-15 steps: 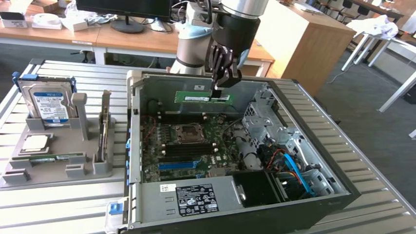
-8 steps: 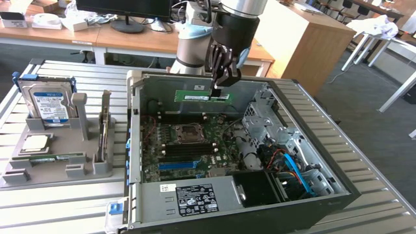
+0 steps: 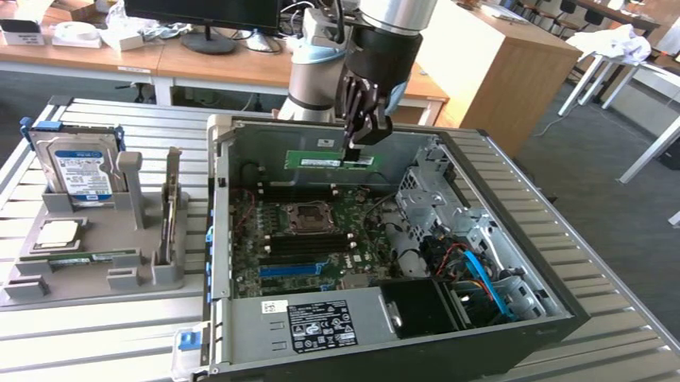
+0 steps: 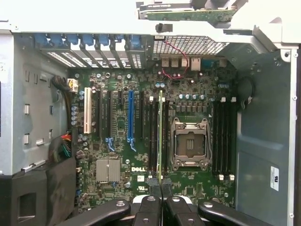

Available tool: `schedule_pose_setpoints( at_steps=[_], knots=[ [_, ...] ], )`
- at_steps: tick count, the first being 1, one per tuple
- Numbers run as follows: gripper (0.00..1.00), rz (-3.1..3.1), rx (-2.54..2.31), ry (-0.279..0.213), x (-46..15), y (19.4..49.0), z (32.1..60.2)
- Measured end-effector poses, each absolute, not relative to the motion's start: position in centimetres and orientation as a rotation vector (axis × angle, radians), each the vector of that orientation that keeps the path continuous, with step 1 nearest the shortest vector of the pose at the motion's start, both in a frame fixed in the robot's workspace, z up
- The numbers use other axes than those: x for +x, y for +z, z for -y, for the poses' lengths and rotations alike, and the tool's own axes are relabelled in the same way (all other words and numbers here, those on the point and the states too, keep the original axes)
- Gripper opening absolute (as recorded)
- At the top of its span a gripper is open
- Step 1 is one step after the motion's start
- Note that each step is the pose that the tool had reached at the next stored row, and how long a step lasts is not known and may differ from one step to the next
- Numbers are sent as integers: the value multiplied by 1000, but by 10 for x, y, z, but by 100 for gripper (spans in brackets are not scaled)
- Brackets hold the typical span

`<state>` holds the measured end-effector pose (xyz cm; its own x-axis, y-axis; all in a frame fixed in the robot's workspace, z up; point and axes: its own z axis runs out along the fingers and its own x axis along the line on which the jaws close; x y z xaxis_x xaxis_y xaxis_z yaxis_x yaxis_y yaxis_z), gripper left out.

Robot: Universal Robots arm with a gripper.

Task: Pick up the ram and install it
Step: 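Pick up the ram and move it above insertion slot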

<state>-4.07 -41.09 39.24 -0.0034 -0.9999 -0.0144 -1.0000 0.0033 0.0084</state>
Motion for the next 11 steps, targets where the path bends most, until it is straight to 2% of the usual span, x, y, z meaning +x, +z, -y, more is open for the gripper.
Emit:
schedule_pose_setpoints(
  at_steps=[11],
  knots=[
    [12,-2222,-2215,25,-41,383,411]
  ],
)
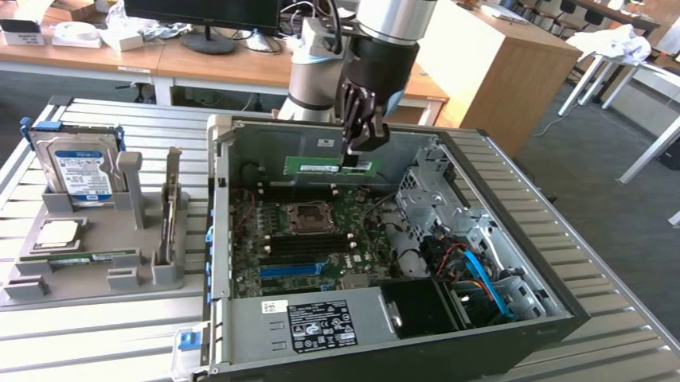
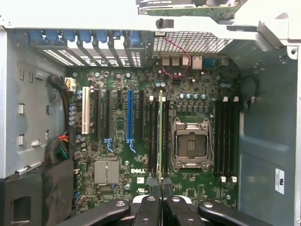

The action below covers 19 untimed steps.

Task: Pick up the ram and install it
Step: 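Pick up the ram and move it above insertion slot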

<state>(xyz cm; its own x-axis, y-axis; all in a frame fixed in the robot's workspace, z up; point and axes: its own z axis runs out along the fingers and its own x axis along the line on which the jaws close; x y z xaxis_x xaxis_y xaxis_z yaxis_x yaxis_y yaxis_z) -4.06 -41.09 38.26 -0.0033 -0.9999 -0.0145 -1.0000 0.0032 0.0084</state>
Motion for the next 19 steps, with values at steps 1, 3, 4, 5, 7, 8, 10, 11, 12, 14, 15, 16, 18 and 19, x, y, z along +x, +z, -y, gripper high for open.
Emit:
schedule_pose_setpoints(
  at_steps=[1,3,4,5,7,8,10,11,12,14,15,16,18,19],
  knots=[
    [12,-2222,-2215,25,-41,382,411],
    [12,-2222,-2215,25,-41,381,411],
    [12,-2222,-2215,25,-41,380,411],
    [12,-2222,-2215,25,-41,379,411],
    [12,-2222,-2215,25,-41,378,411],
    [12,-2222,-2215,26,-41,377,411],
    [12,-2222,-2215,25,-41,376,411],
    [12,-2222,-2215,25,-41,375,411],
    [12,-2222,-2215,26,-41,375,411],
    [12,-2222,-2215,25,-41,374,411],
    [12,-2222,-2215,25,-41,373,411],
    [12,-2222,-2215,25,-41,372,411],
    [12,-2222,-2215,25,-41,371,411],
    [12,-2222,-2215,25,-41,371,411]
  ],
)
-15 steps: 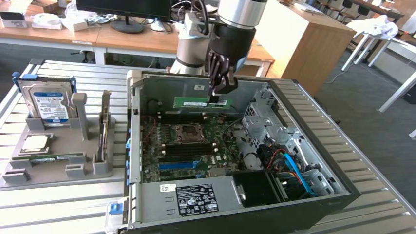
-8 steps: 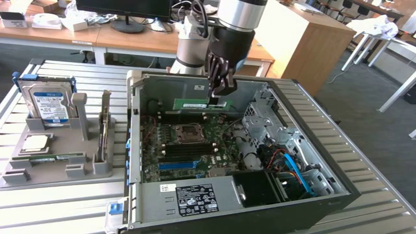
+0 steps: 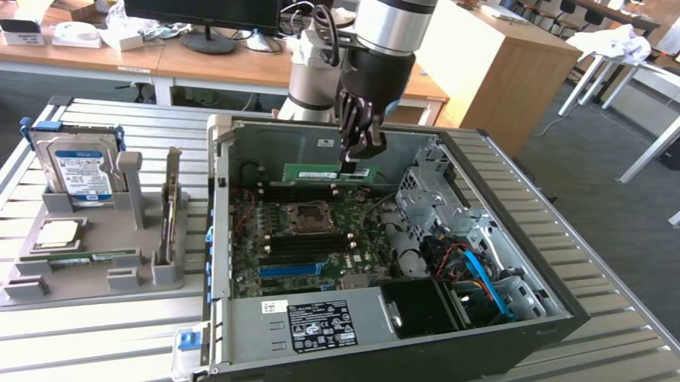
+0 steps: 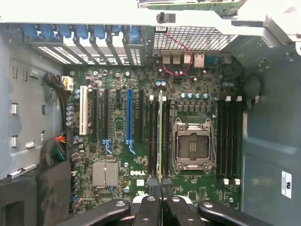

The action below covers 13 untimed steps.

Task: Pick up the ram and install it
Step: 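Pick up the ram and move it above insertion slot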

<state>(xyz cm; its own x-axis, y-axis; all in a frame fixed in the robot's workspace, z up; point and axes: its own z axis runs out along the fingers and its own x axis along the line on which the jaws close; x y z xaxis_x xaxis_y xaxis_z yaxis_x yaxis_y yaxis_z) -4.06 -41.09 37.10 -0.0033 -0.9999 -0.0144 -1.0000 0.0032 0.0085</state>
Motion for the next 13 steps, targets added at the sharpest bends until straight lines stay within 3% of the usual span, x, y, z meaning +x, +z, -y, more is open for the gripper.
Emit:
schedule_pose_setpoints(
  at_steps=[13],
  knots=[
    [12,-2222,-2215,25,-41,367,411]
  ],
)
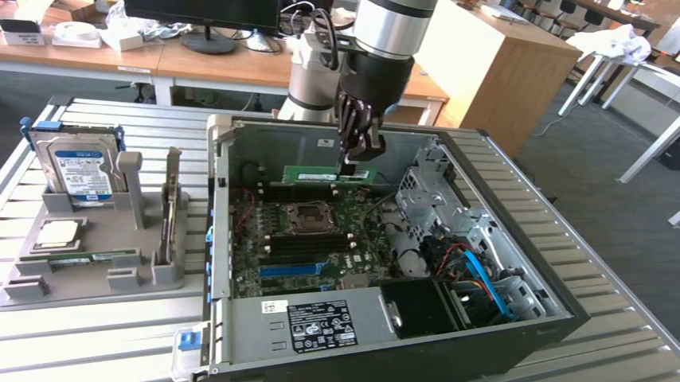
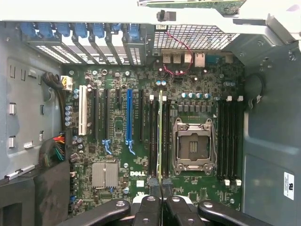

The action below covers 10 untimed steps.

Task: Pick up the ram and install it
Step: 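Pick up the ram and move it above insertion slot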

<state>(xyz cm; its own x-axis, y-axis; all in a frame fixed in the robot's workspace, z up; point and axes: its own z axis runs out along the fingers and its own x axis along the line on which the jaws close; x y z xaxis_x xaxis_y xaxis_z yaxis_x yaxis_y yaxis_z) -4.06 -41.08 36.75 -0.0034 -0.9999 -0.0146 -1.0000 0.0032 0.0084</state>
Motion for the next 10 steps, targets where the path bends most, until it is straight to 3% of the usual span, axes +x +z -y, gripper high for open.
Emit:
schedule_pose_setpoints(
  at_steps=[10],
  knots=[
    [12,-2222,-2215,25,-41,367,405]
  ],
)
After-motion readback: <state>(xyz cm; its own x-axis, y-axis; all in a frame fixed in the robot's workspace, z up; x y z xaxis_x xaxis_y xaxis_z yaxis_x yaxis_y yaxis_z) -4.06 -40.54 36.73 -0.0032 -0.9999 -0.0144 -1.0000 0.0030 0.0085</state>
